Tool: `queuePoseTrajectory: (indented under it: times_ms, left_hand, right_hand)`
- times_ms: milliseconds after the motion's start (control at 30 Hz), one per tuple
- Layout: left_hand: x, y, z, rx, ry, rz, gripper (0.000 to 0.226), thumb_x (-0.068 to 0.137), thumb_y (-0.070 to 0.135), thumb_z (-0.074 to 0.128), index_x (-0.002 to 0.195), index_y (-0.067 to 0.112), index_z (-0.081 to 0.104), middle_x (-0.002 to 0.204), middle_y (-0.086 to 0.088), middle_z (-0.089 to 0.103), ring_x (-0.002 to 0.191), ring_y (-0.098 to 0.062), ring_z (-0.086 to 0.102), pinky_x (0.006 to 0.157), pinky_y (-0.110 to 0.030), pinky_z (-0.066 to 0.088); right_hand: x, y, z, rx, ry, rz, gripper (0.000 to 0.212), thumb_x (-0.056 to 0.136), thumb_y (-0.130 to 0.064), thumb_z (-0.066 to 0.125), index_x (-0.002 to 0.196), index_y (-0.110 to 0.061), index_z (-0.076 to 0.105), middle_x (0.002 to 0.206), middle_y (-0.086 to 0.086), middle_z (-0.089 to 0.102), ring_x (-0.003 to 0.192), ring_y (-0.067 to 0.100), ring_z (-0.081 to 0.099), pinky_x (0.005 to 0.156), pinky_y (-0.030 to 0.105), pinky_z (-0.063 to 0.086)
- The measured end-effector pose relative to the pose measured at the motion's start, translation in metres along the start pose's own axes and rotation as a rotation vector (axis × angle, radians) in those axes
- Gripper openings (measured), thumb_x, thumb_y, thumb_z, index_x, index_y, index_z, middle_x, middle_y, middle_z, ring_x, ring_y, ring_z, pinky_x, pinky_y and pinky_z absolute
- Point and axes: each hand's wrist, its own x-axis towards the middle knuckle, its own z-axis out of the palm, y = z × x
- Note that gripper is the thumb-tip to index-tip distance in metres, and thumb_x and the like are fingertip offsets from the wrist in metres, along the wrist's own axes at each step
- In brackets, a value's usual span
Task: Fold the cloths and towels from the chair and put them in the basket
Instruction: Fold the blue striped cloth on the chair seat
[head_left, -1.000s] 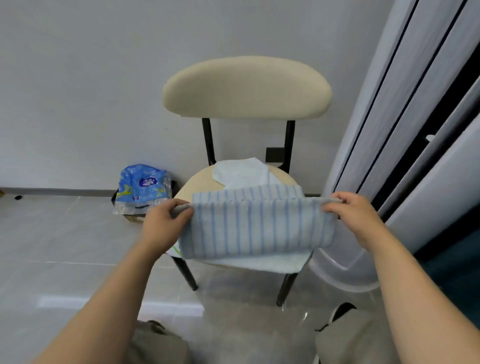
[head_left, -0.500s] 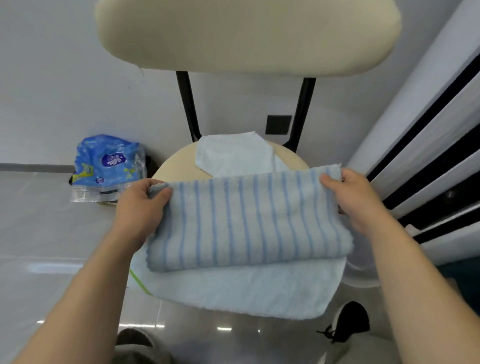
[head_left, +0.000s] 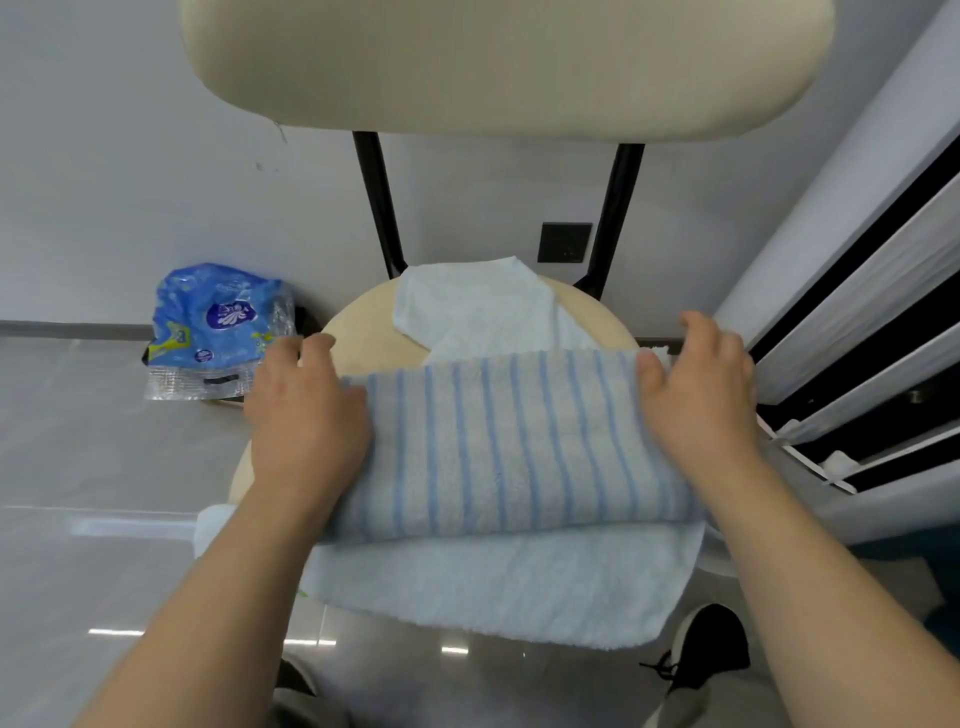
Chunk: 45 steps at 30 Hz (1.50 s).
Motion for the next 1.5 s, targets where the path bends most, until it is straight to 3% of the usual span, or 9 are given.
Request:
queuePoseTrajectory:
  times_ms: [67, 167, 300, 633, 867, 1033, 1200, 1400, 1500]
  left_hand:
    - [-0.007, 0.023, -0.001, 0.114, 0.057, 0.163, 0.056, 0.087, 0.025, 0.065, 0.139, 0.01, 0.049, 0.146, -0.02, 0.043, 0.132, -0.041, 0.041, 0.11, -0.053, 0.03]
    - [-0.029, 0.06, 0.014, 0.098, -0.111, 0.293, 0.055, 0.101, 0.036, 0.041, 0.152, 0.017, 0.032, 0.161, -0.01, 0.025, 0.148, -0.033, 0.021, 0.119, -0.053, 0.015]
    - [-0.054, 0.058, 0.049, 0.158, -0.311, 0.241, 0.061, 0.103, 0.046, 0.014, 0.158, 0.02, 0.009, 0.167, -0.004, 0.003, 0.153, -0.025, 0.0, 0.123, -0.048, 0.001]
    - [-0.048, 0.022, 0.038, 0.176, -0.319, 0.197, 0.064, 0.1, 0.056, 0.01, 0.158, 0.029, 0.008, 0.167, 0.004, 0.004, 0.153, -0.02, 0.001, 0.123, -0.048, 0.0]
    - [-0.039, -0.003, 0.024, 0.135, -0.361, 0.113, 0.065, 0.099, 0.06, 0.012, 0.158, 0.032, 0.009, 0.167, 0.006, 0.003, 0.153, -0.018, 0.0, 0.122, -0.051, 0.005]
    - [-0.047, 0.007, 0.016, 0.214, -0.273, 0.102, 0.068, 0.1, 0.057, 0.011, 0.159, 0.023, 0.006, 0.167, -0.005, 0.003, 0.153, -0.025, -0.001, 0.122, -0.053, -0.001]
    - [-0.073, 0.048, 0.008, 0.152, -0.199, 0.332, 0.07, 0.1, 0.056, 0.013, 0.159, 0.018, 0.008, 0.166, -0.007, 0.003, 0.153, -0.025, -0.003, 0.123, -0.049, -0.004]
    - [-0.107, 0.084, 0.024, 0.118, -0.391, 0.664, 0.083, 0.095, 0.07, 0.021, 0.159, 0.022, -0.002, 0.166, 0.001, -0.009, 0.152, -0.018, -0.013, 0.123, -0.045, -0.006]
    - [-0.113, 0.088, 0.036, 0.172, -0.407, 0.7, 0.087, 0.094, 0.07, 0.026, 0.158, 0.021, -0.005, 0.166, 0.0, -0.009, 0.152, -0.019, -0.012, 0.123, -0.044, -0.007]
  right_hand:
    - [-0.019, -0.03, 0.0, -0.049, 0.032, -0.204, 0.053, 0.101, -0.035, 0.046, 0.148, -0.013, 0.036, 0.147, 0.013, 0.042, 0.135, 0.035, 0.039, 0.109, 0.05, 0.032]
    - [-0.05, -0.061, 0.024, -0.093, -0.234, -0.388, 0.054, 0.106, -0.04, 0.026, 0.157, -0.02, 0.024, 0.165, 0.001, 0.019, 0.153, 0.021, 0.013, 0.122, 0.043, 0.016]
    - [-0.061, -0.05, 0.052, -0.263, -0.369, -0.386, 0.06, 0.104, -0.048, 0.011, 0.16, -0.026, 0.005, 0.168, -0.008, -0.003, 0.153, 0.012, -0.009, 0.124, 0.037, -0.004]
    - [-0.047, -0.014, 0.038, -0.343, -0.363, -0.289, 0.061, 0.102, -0.053, 0.002, 0.159, -0.032, -0.006, 0.166, -0.011, -0.014, 0.152, 0.012, -0.016, 0.124, 0.041, -0.007]
    - [-0.036, 0.016, 0.027, -0.273, -0.358, -0.128, 0.062, 0.101, -0.056, 0.003, 0.158, -0.035, -0.004, 0.167, -0.008, -0.007, 0.154, 0.019, -0.005, 0.123, 0.05, 0.002]
    - [-0.034, 0.031, 0.015, -0.187, -0.366, 0.082, 0.072, 0.098, -0.063, 0.005, 0.16, -0.026, 0.005, 0.166, 0.01, 0.012, 0.151, 0.031, 0.017, 0.119, 0.051, 0.018]
    - [-0.035, 0.029, -0.007, -0.286, -0.295, 0.148, 0.075, 0.101, -0.06, 0.01, 0.148, -0.01, 0.04, 0.151, 0.022, 0.037, 0.137, 0.038, 0.037, 0.108, 0.049, 0.033]
    - [-0.029, 0.025, -0.023, -0.186, -0.336, 0.261, 0.078, 0.1, -0.064, 0.015, 0.145, -0.005, 0.042, 0.146, 0.025, 0.045, 0.128, 0.041, 0.048, 0.102, 0.05, 0.045]
    - [-0.033, 0.021, -0.026, -0.177, -0.411, 0.298, 0.077, 0.101, -0.062, 0.017, 0.146, -0.003, 0.039, 0.142, 0.024, 0.049, 0.122, 0.04, 0.054, 0.098, 0.047, 0.049]
